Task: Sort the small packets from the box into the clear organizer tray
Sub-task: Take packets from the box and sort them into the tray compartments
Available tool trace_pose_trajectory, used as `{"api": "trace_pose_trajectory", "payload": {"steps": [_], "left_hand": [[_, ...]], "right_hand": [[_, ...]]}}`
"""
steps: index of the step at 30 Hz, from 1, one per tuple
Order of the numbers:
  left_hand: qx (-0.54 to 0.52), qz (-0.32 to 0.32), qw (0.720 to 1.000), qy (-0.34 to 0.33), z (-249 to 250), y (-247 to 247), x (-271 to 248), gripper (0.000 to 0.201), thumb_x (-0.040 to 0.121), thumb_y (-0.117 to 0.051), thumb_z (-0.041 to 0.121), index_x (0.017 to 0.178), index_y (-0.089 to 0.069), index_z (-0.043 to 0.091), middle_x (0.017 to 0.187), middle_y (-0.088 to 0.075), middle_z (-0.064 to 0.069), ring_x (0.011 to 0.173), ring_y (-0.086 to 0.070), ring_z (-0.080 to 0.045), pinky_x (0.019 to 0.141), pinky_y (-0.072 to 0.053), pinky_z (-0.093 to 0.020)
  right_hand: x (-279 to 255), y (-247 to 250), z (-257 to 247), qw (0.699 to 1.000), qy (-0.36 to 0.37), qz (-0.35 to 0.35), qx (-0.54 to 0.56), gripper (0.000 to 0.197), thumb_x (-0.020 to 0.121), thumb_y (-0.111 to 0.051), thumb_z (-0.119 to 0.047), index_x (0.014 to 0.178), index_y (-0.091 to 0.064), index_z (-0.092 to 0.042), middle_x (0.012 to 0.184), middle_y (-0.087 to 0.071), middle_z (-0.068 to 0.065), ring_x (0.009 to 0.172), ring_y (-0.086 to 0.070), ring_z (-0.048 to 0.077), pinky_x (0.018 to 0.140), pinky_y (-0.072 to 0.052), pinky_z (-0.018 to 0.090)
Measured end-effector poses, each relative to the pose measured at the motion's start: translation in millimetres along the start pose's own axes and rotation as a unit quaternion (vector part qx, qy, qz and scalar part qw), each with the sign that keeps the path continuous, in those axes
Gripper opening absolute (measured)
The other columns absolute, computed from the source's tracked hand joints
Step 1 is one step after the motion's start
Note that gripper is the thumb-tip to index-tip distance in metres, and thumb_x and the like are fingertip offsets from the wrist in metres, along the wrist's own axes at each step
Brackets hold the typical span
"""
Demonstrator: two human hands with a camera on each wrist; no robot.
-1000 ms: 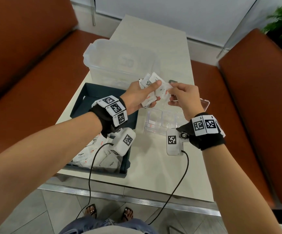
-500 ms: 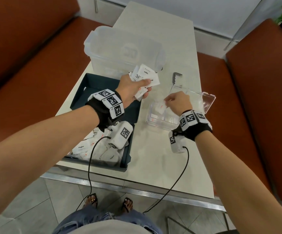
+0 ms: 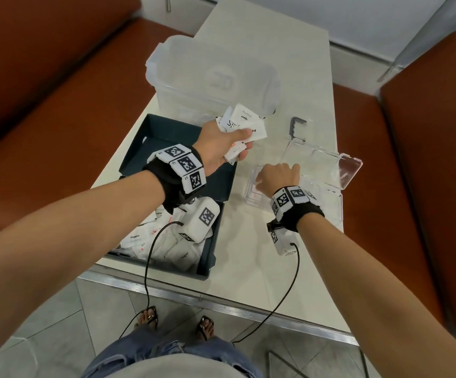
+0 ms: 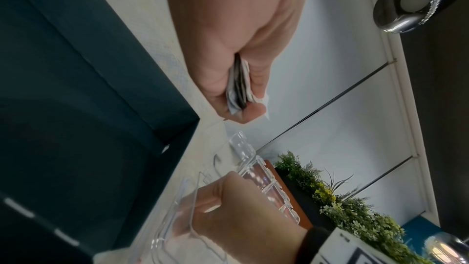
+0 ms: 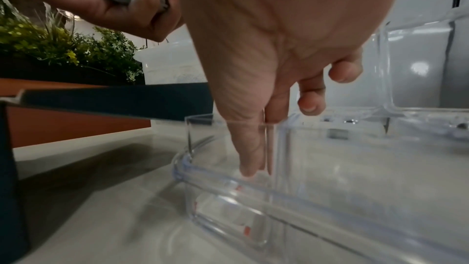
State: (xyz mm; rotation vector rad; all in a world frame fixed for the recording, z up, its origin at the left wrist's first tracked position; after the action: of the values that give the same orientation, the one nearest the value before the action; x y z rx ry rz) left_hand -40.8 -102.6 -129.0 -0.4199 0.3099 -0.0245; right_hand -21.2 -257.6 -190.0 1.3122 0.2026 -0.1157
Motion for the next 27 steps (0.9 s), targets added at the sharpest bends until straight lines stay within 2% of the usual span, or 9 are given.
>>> {"api": "trace_pose_trajectory", "payload": {"steps": [2, 7, 11, 14, 16, 19, 21, 24, 27], "left_hand": [[-0.001, 0.001, 1.0, 0.002, 0, 0, 0, 0.032, 0.087, -0.069, 0.0, 0.118, -0.061, -0.001, 0.093, -0.069, -0.013, 0.07, -0.067, -0.02, 0.054, -0.053, -0.027], [-0.002, -0.001, 1.0, 0.004, 0, 0, 0, 0.032, 0.088, -0.067, 0.001, 0.119, -0.061, -0.001, 0.093, -0.068, -0.013, 0.072, -0.066, -0.021, 0.054, -0.053, -0.027], [-0.001, 0.001, 1.0, 0.008, -1, 0, -1, 0.034, 0.088, -0.068, 0.001, 0.121, -0.06, -0.001, 0.094, -0.069, -0.014, 0.071, -0.067, -0.019, 0.054, -0.053, -0.027], [-0.001, 0.0, 1.0, 0.009, -1, -2, -1, 0.032, 0.087, -0.069, 0.001, 0.118, -0.062, 0.0, 0.092, -0.069, -0.013, 0.07, -0.067, -0.019, 0.054, -0.053, -0.027], [-0.003, -0.003, 1.0, 0.011, -1, -4, -2, 0.029, 0.087, -0.069, 0.001, 0.116, -0.062, 0.0, 0.091, -0.069, -0.013, 0.07, -0.067, -0.019, 0.054, -0.053, -0.027], [-0.009, -0.008, 1.0, 0.012, -1, -9, -3, 0.03, 0.087, -0.069, 0.001, 0.116, -0.062, -0.001, 0.094, -0.069, -0.015, 0.072, -0.067, -0.02, 0.054, -0.053, -0.027], [-0.002, -0.02, 1.0, 0.007, 0, -14, -5, 0.032, 0.088, -0.068, 0.003, 0.118, -0.061, -0.002, 0.097, -0.068, -0.016, 0.073, -0.066, -0.021, 0.056, -0.053, -0.027], [-0.002, -0.046, 0.999, 0.01, 0, -25, -9, 0.034, 0.091, -0.067, 0.012, 0.121, -0.06, -0.001, 0.098, -0.068, -0.017, 0.074, -0.065, -0.021, 0.056, -0.053, -0.027], [-0.021, -0.051, 0.998, 0.037, -2, -33, -13, 0.032, 0.096, -0.061, 0.023, 0.119, -0.059, 0.001, 0.098, -0.068, -0.017, 0.071, -0.065, -0.022, 0.054, -0.052, -0.028]], "right_hand": [[1, -4, 0, 1.0, 0.011, -0.018, -0.011, 0.022, 0.086, -0.064, -0.038, 0.106, -0.066, -0.03, 0.101, -0.067, -0.005, 0.104, -0.056, 0.021, 0.094, -0.03, 0.039], [-1, 0, -1, 1.0, 0.009, -0.014, 0.01, 0.027, 0.083, -0.066, -0.045, 0.107, -0.067, -0.032, 0.103, -0.066, -0.006, 0.105, -0.055, 0.02, 0.097, -0.029, 0.04], [-9, 7, 1, 0.999, 0.01, -0.012, 0.045, 0.023, 0.085, -0.064, -0.041, 0.106, -0.068, -0.034, 0.102, -0.068, -0.007, 0.102, -0.058, 0.02, 0.097, -0.028, 0.041], [-18, 30, 12, 0.991, -0.009, 0.04, 0.126, 0.022, 0.09, -0.055, -0.034, 0.107, -0.07, -0.034, 0.102, -0.07, -0.006, 0.101, -0.061, 0.021, 0.095, -0.03, 0.039], [-27, 55, 25, 0.949, -0.019, 0.101, 0.298, 0.024, 0.093, -0.052, -0.031, 0.105, -0.072, -0.028, 0.097, -0.072, -0.002, 0.095, -0.064, 0.018, 0.094, -0.042, 0.035], [-44, 86, 41, 0.789, -0.018, 0.157, 0.594, 0.021, 0.094, -0.055, -0.027, 0.106, -0.07, -0.016, 0.085, -0.074, 0.0, 0.066, -0.063, 0.002, 0.068, -0.051, 0.018], [-51, 91, 38, 0.706, -0.018, 0.128, 0.696, 0.021, 0.093, -0.06, -0.026, 0.108, -0.067, -0.013, 0.084, -0.073, 0.002, 0.062, -0.065, 0.006, 0.057, -0.048, 0.017], [-55, 93, 37, 0.656, -0.034, 0.119, 0.745, 0.021, 0.091, -0.065, -0.017, 0.107, -0.065, -0.004, 0.08, -0.069, 0.004, 0.065, -0.065, 0.01, 0.058, -0.05, 0.02], [-56, 93, 44, 0.638, -0.055, 0.128, 0.757, 0.012, 0.089, -0.066, -0.009, 0.099, -0.065, -0.002, 0.074, -0.065, 0.005, 0.059, -0.061, 0.01, 0.057, -0.05, 0.02]]}}
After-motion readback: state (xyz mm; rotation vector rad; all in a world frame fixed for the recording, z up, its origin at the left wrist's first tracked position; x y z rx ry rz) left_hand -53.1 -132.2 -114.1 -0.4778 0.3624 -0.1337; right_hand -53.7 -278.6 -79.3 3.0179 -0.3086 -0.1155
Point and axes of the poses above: each hand's wrist, its own x-axis towards the middle knuckle, its own y-axis out of the back of the hand, z = x × y, the point moved 9 cm from there along x, towards the middle knuckle
